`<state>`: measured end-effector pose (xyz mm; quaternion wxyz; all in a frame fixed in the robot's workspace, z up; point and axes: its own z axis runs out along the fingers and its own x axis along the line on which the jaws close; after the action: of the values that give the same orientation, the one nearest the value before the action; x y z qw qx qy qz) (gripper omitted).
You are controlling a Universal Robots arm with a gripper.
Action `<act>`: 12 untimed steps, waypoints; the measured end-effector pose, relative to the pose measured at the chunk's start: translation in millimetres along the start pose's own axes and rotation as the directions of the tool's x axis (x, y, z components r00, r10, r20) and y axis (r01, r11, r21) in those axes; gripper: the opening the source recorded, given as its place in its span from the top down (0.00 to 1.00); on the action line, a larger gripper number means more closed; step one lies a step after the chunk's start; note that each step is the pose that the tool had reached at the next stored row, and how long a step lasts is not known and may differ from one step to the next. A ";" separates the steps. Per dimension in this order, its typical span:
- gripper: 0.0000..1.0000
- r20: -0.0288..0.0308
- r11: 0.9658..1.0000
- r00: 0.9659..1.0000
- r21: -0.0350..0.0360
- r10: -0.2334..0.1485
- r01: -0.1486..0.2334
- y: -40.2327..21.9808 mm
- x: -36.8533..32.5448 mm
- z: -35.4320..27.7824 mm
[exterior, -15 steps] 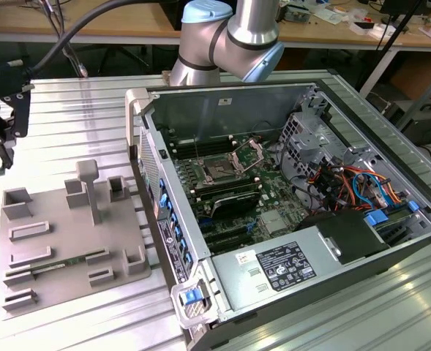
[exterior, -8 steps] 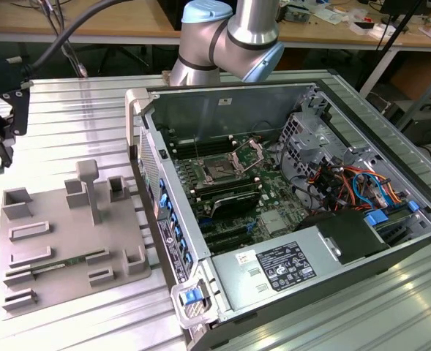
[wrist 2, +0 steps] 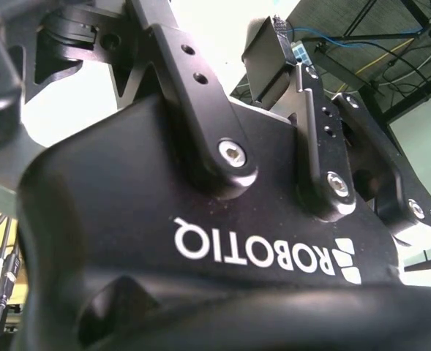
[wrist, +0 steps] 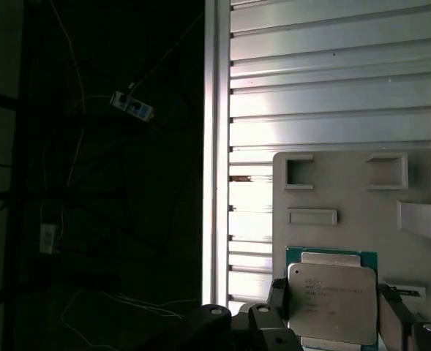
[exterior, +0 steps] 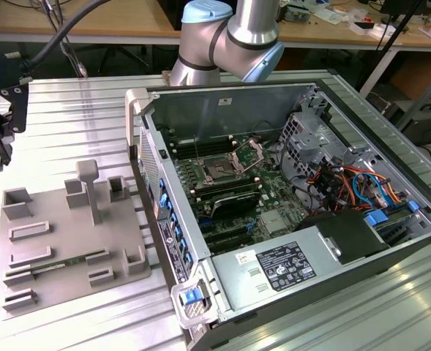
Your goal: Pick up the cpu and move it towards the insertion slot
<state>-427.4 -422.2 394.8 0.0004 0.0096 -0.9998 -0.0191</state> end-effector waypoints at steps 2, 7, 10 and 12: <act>0.45 0.000 1.000 1.000 0.000 0.000 0.000 0.0 0.0 -1.3; 0.45 0.000 1.000 1.000 0.000 0.000 0.000 0.1 0.0 -3.7; 0.45 0.000 1.000 1.000 0.000 0.000 0.000 0.3 0.0 -7.1; 0.45 0.000 1.000 1.000 0.000 0.000 0.000 0.3 0.0 -7.2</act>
<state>-427.4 -422.2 402.0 0.0004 0.0095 -0.9998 -0.0192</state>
